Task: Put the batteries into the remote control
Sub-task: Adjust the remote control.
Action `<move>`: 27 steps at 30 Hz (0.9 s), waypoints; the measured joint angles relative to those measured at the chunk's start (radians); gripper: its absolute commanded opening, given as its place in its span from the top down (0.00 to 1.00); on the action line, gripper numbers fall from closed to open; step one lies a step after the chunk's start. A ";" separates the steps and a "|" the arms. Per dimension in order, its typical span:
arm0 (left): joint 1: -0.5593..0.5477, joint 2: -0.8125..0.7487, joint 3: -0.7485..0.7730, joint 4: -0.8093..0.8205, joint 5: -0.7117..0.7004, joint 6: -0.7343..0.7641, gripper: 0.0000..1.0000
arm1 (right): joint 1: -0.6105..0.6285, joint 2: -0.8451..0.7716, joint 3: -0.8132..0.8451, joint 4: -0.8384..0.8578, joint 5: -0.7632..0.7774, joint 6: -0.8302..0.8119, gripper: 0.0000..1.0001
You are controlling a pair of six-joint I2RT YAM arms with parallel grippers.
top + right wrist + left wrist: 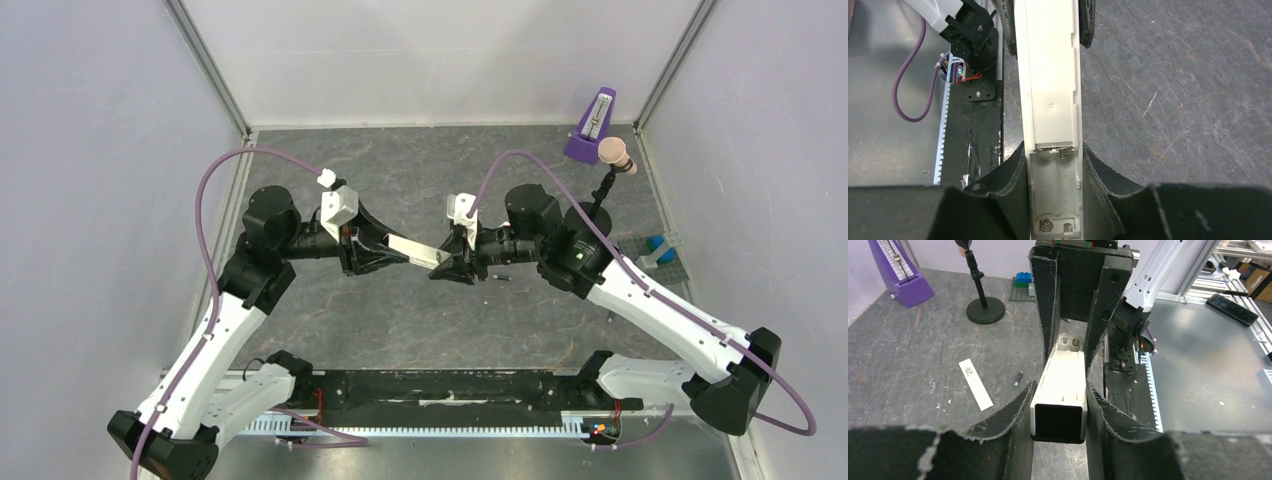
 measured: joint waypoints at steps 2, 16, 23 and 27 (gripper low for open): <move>0.000 -0.010 -0.008 0.007 0.003 -0.003 0.70 | 0.008 0.000 0.000 -0.006 -0.004 -0.011 0.85; -0.005 -0.053 -0.178 0.206 -0.511 -0.480 0.20 | 0.012 -0.008 -0.058 0.172 0.230 0.131 0.87; -0.021 -0.073 -0.375 0.451 -0.705 -0.938 0.19 | 0.035 -0.002 -0.117 0.284 0.377 0.191 0.87; -0.042 -0.033 -0.403 0.594 -0.737 -1.055 0.19 | 0.048 0.016 -0.119 0.339 0.437 0.209 0.87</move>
